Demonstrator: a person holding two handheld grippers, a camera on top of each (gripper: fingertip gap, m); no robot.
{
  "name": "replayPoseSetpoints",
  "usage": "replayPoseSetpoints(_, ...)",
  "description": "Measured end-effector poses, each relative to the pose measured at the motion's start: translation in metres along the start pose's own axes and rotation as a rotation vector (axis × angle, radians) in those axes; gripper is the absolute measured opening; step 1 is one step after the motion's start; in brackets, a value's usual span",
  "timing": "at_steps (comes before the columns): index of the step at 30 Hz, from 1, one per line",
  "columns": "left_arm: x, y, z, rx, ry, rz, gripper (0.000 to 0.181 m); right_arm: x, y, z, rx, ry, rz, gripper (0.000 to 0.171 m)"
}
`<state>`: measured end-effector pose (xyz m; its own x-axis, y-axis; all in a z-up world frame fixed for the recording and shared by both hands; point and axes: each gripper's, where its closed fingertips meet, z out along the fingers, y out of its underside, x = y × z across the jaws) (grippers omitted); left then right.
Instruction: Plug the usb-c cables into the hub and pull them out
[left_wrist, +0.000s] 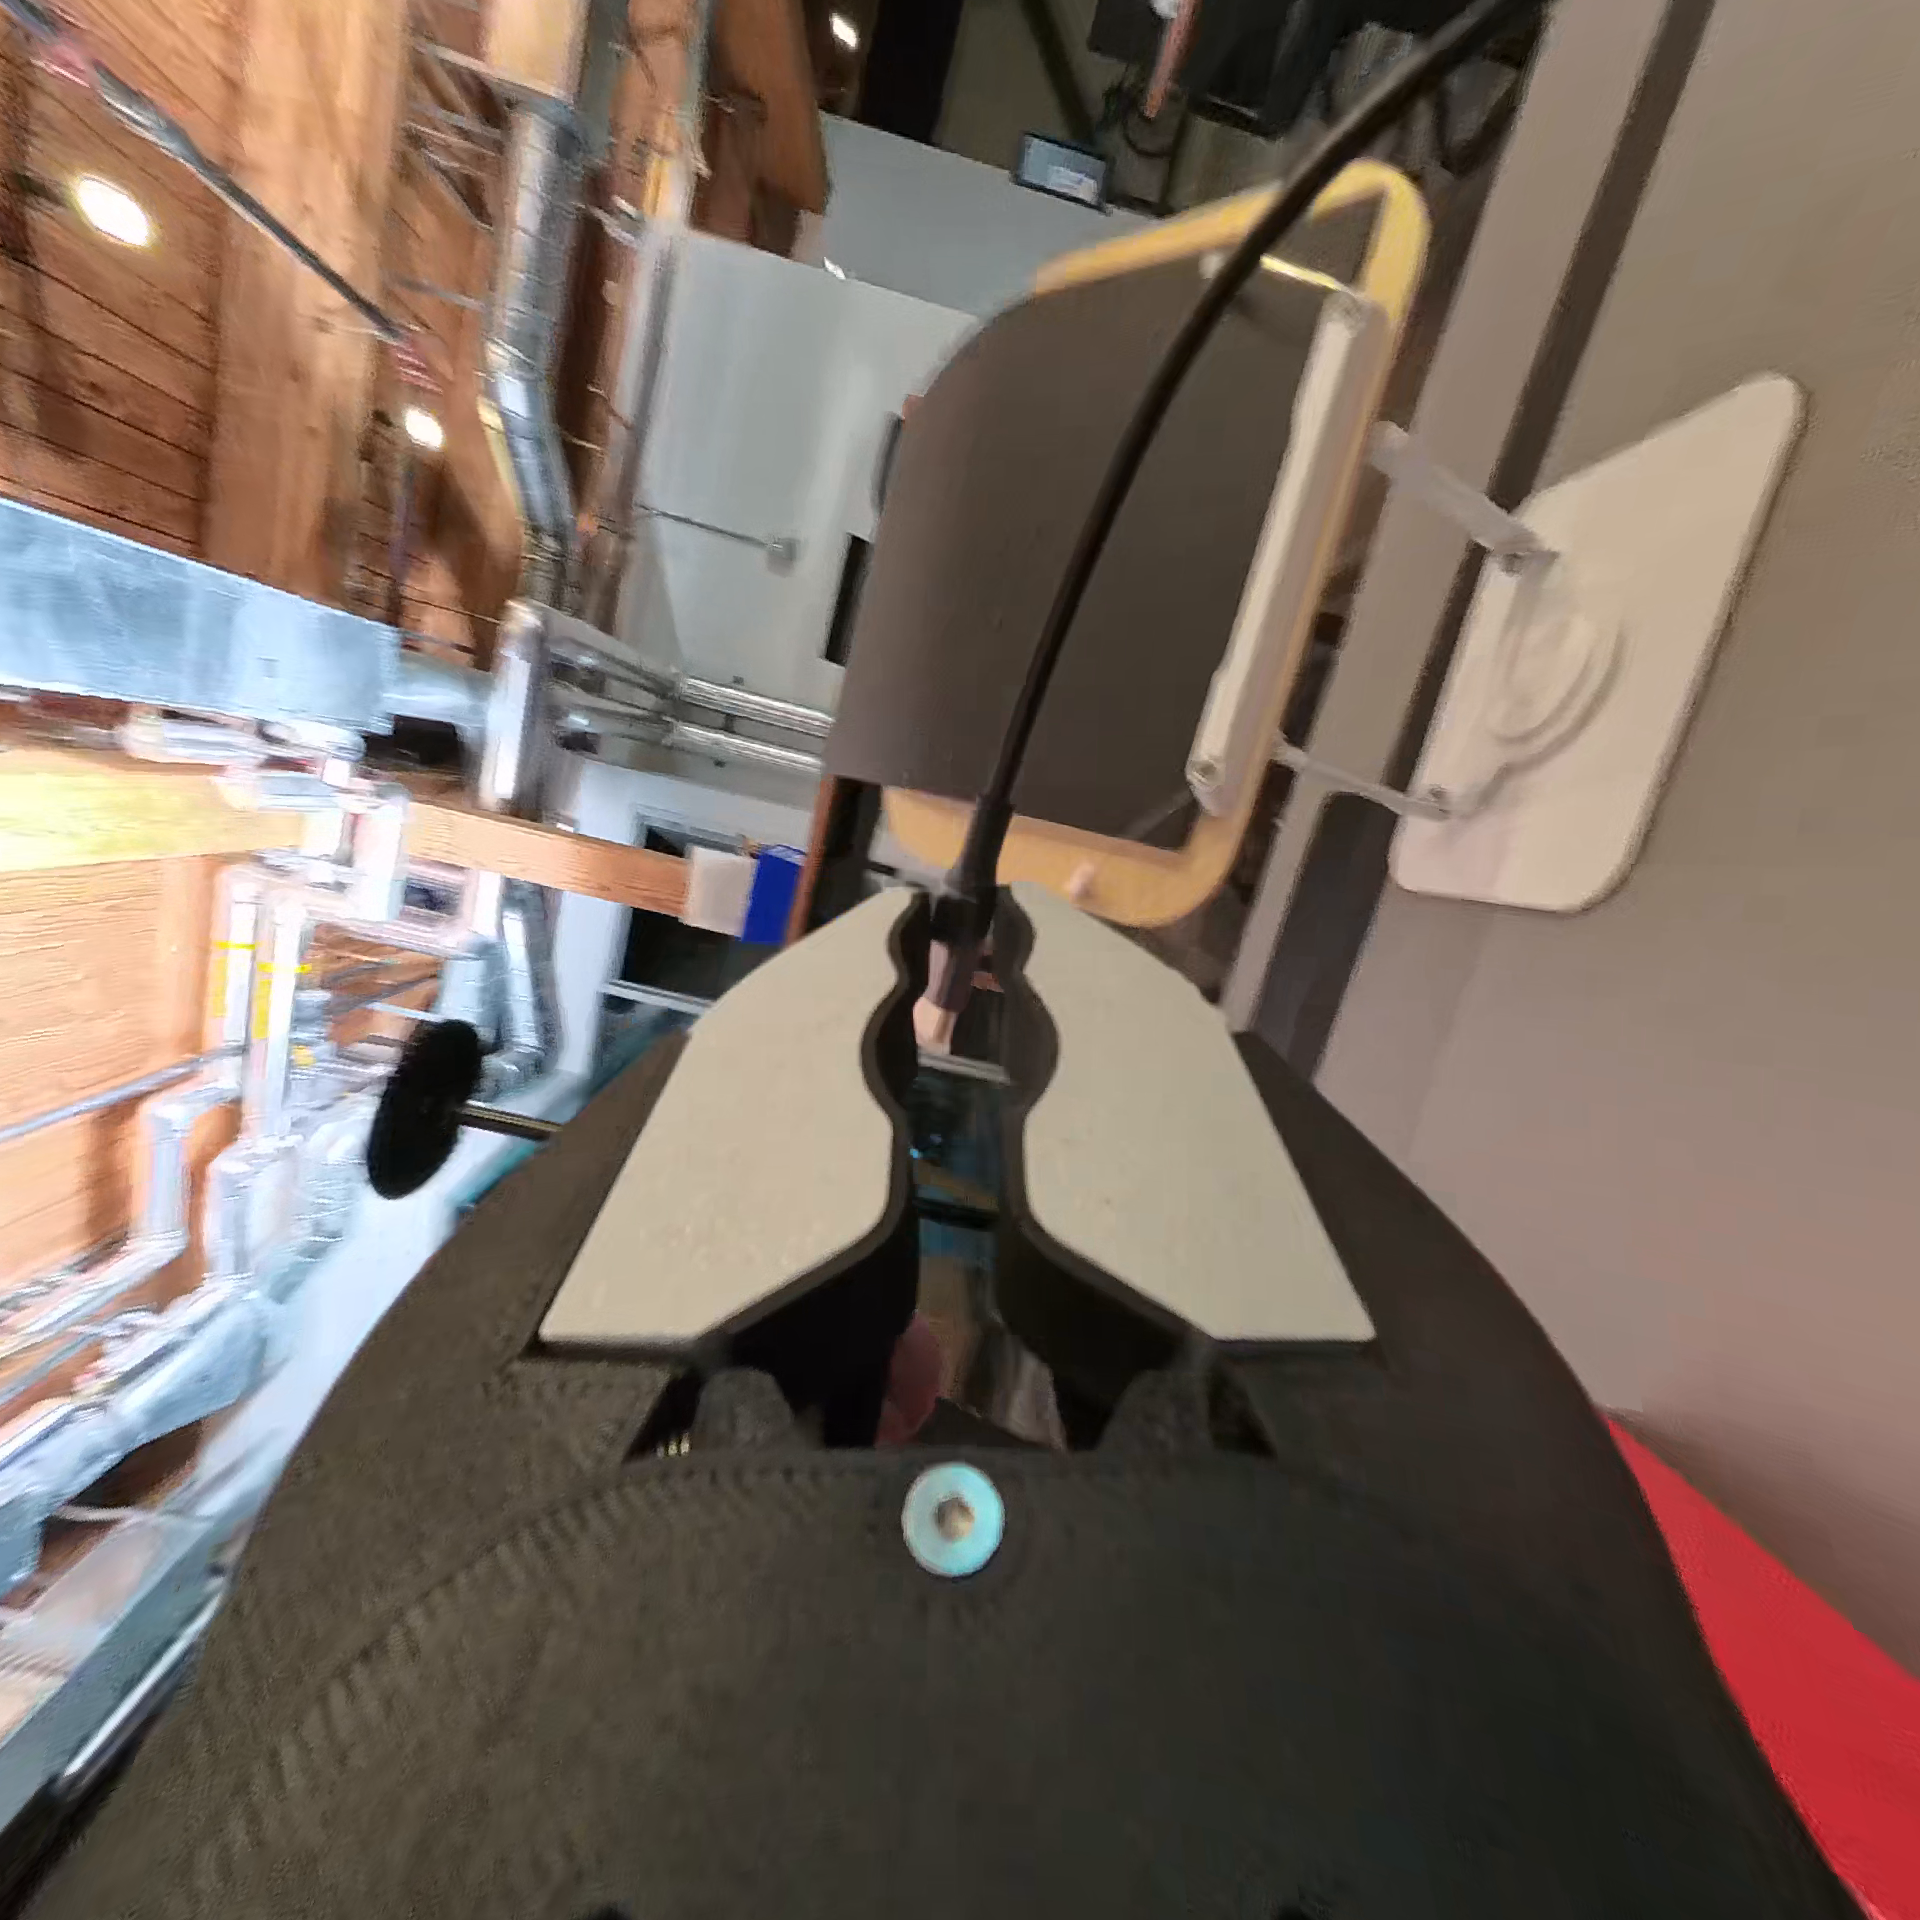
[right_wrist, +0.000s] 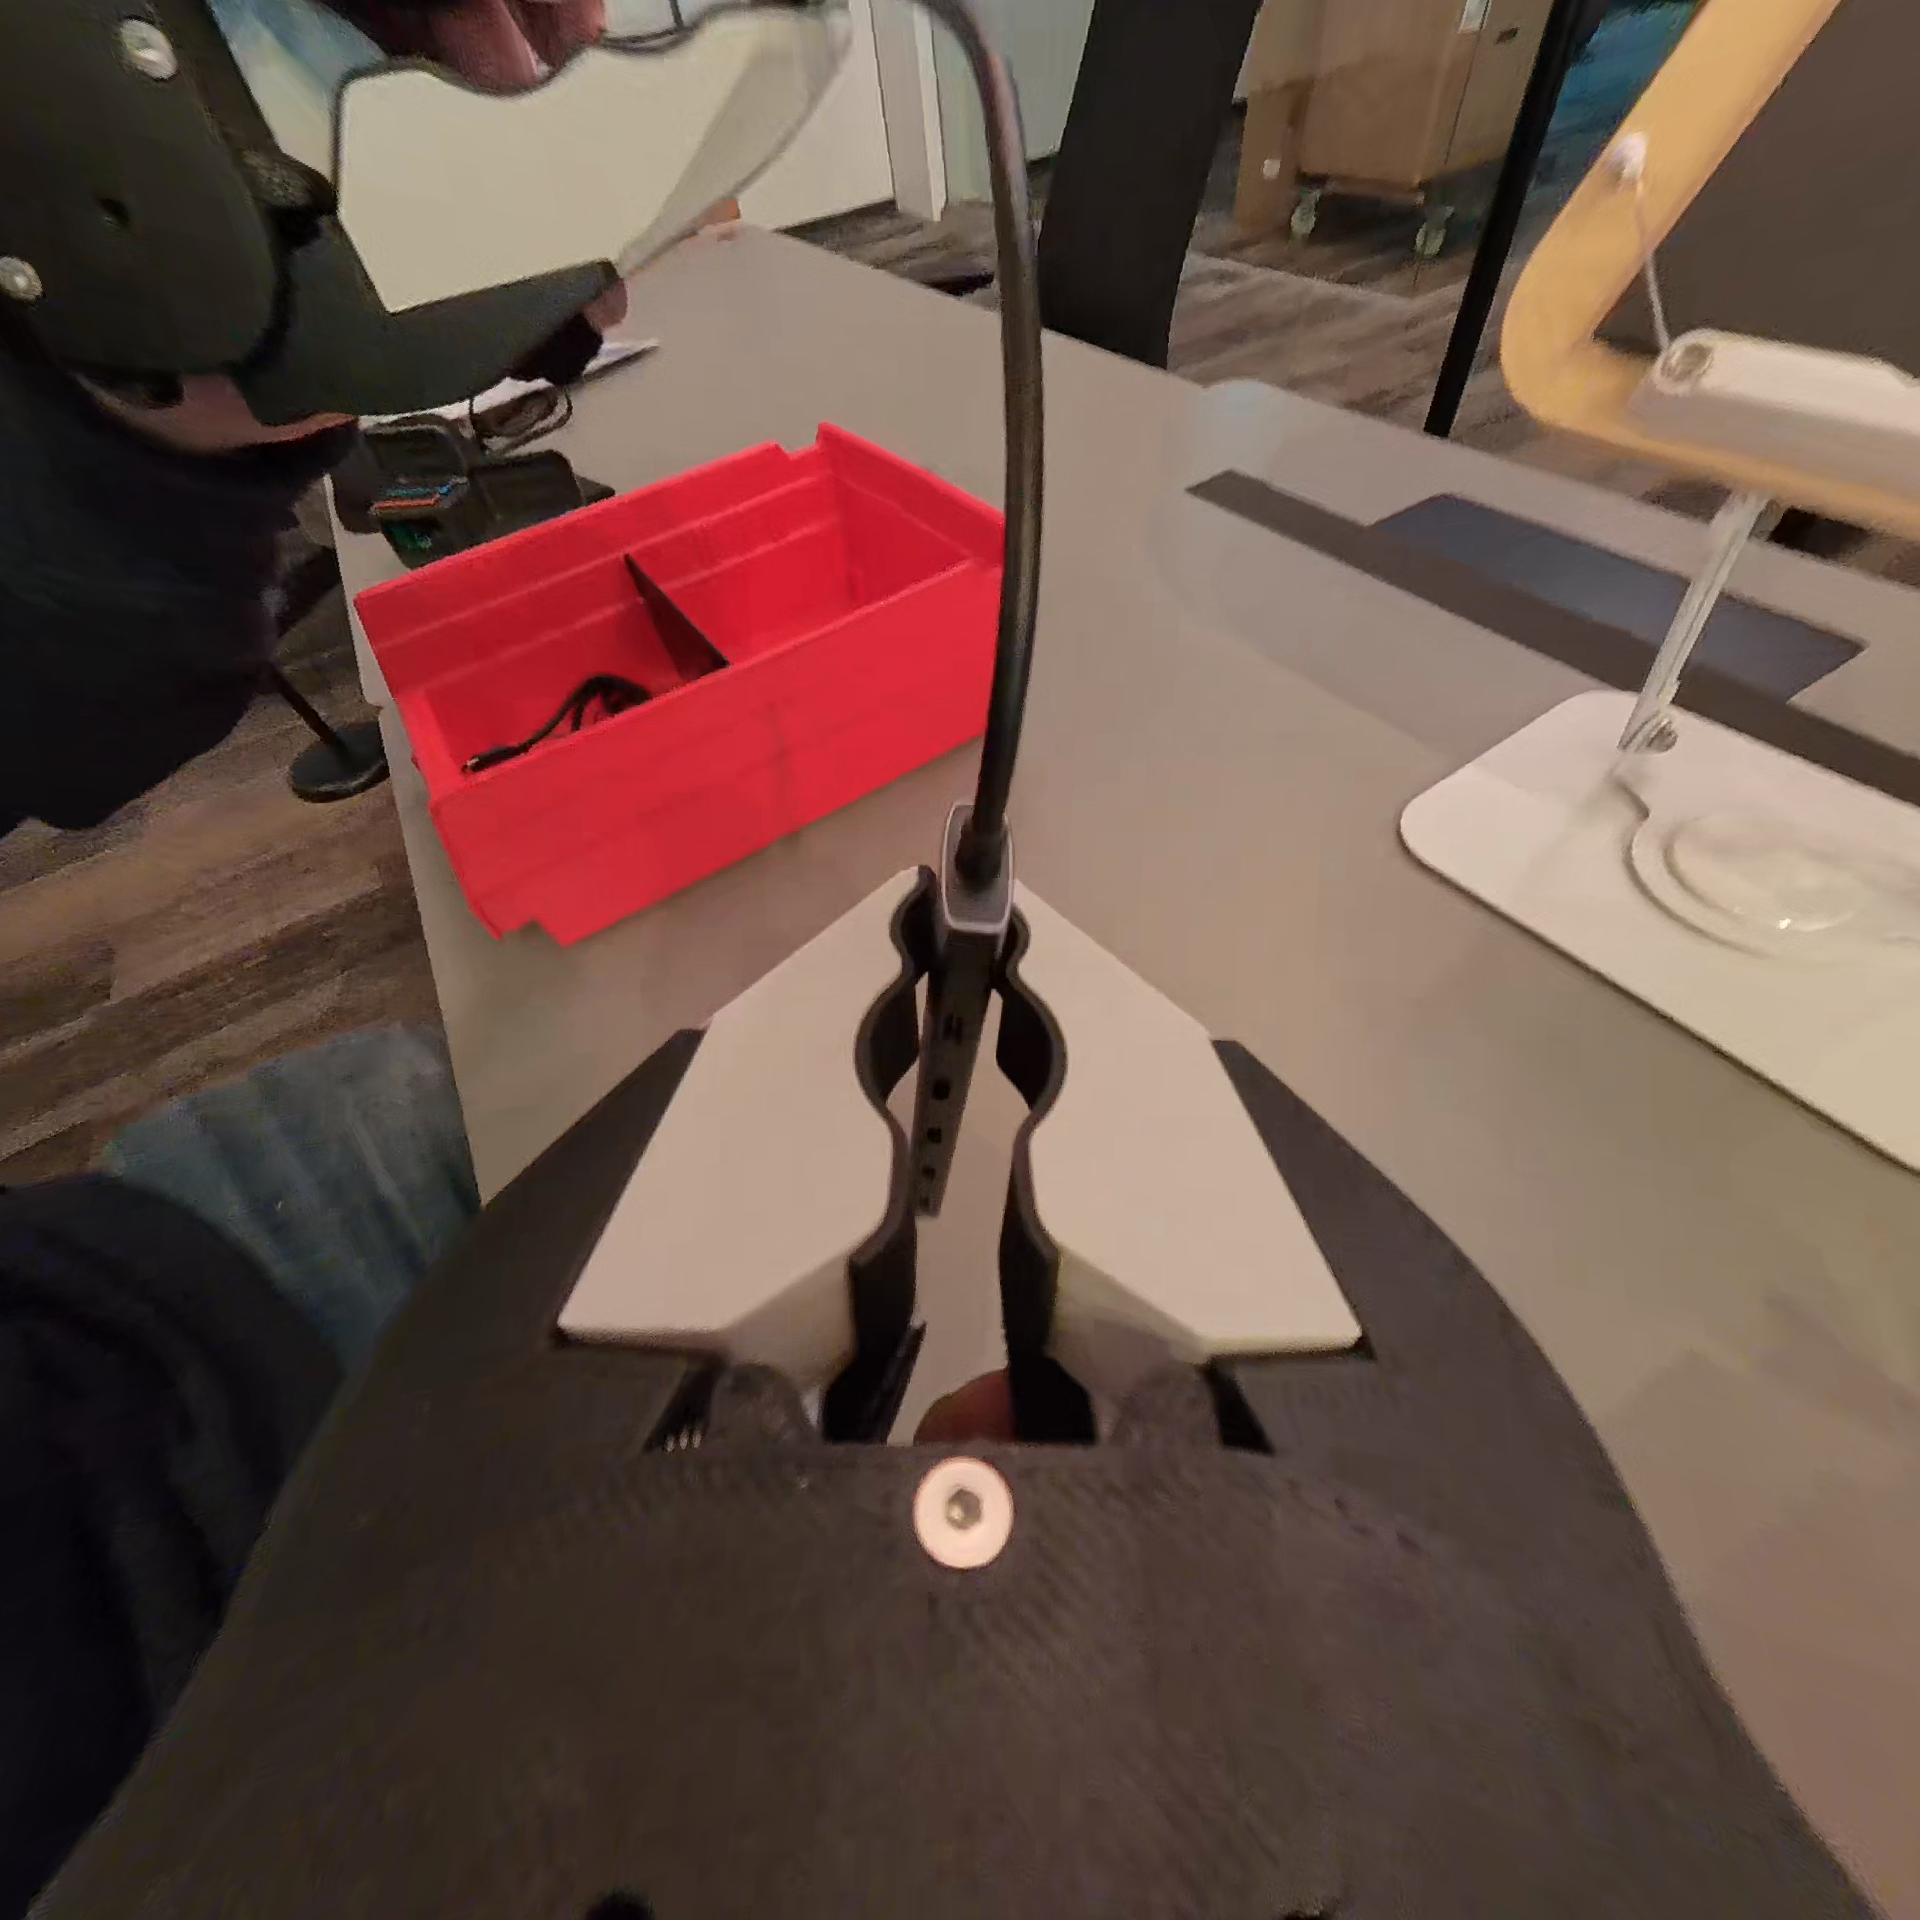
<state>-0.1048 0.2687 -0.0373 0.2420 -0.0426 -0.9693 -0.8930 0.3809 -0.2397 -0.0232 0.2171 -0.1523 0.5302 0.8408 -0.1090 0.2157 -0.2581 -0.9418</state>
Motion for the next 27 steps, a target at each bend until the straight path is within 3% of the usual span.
replayPoseSetpoints(2,0.027,0.024,0.001,-0.095,0.166,-0.007,0.023,0.004,0.011,-0.001,-0.035,-0.001,0.025,0.005)
replayPoseSetpoints(4,0.051,0.054,-0.01,-0.223,0.355,-0.076,0.053,0.008,0.025,-0.001,-0.072,-0.026,0.082,0.005)
replayPoseSetpoints(7,0.055,0.091,-0.04,-0.31,0.476,-0.188,0.061,0.008,0.047,0.005,-0.112,-0.076,0.181,0.005)
replayPoseSetpoints(12,0.062,0.162,-0.1,-0.491,0.579,-0.227,0.059,0.016,0.081,0.015,-0.163,-0.073,0.266,0.005)
replayPoseSetpoints(18,0.136,0.203,-0.162,-0.63,0.845,-0.213,0.047,0.026,0.099,0.021,-0.178,-0.06,0.372,0.005)
replayPoseSetpoints(21,0.168,0.22,-0.17,-0.686,0.91,-0.185,0.042,0.041,0.114,0.022,-0.232,0.032,0.322,0.007)
replayPoseSetpoints(27,0.207,0.239,-0.162,-0.709,0.982,-0.152,0.042,0.057,0.138,0.023,-0.347,0.153,0.178,0.035)
